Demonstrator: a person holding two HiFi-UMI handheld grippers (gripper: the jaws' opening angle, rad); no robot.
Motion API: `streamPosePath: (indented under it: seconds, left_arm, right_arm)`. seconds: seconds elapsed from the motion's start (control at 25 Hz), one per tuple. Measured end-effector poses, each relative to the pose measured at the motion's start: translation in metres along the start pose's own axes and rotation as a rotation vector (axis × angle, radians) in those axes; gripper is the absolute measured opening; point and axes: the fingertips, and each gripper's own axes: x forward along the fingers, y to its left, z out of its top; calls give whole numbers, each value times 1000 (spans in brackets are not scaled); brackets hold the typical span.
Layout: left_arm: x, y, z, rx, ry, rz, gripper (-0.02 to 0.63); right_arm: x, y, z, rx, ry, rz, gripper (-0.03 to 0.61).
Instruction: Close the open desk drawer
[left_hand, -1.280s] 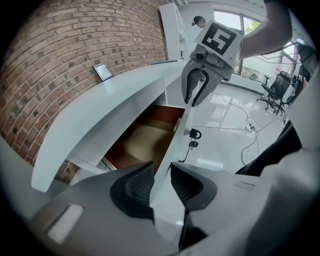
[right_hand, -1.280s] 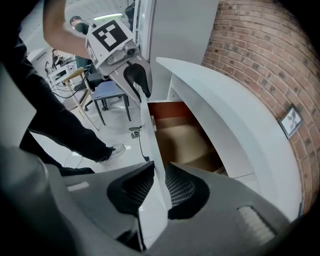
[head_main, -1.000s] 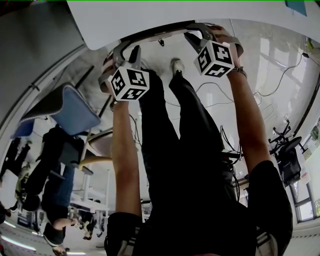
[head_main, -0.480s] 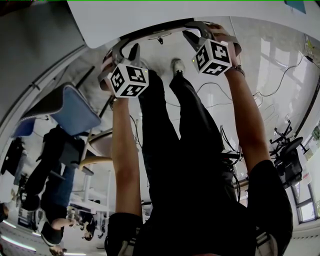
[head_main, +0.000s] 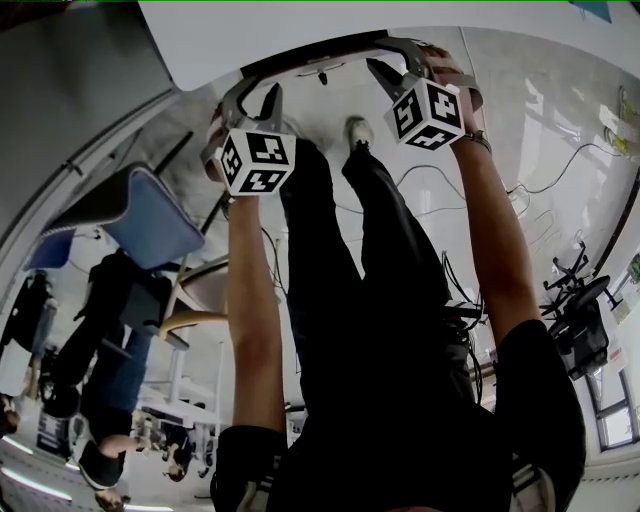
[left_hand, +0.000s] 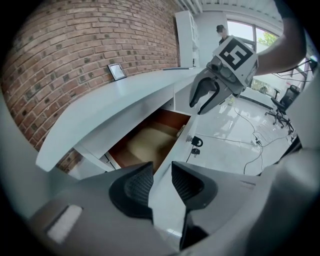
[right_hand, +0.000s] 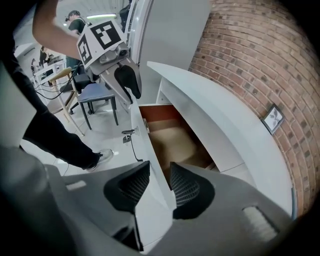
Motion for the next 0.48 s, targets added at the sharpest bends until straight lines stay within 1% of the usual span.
streamPosePath:
  seconds: [0.16, 0.32, 0.4, 0.48]
  left_arm:
    - [-5, -3, 1, -18, -12, 17, 135]
    - [-21, -3, 12, -32, -48, 64, 134]
    - [-33, -2, 21, -78, -88, 83, 125]
    - [-48, -3, 33, -162, -157, 87, 105]
  right_arm:
    - [-4, 0, 1, 8, -11, -10, 133]
    - [-14, 0, 1, 22, -31, -43, 133]
    - [-23, -4, 2, 57, -58, -74, 133]
    - [-34, -7, 5, 111, -96, -98, 133]
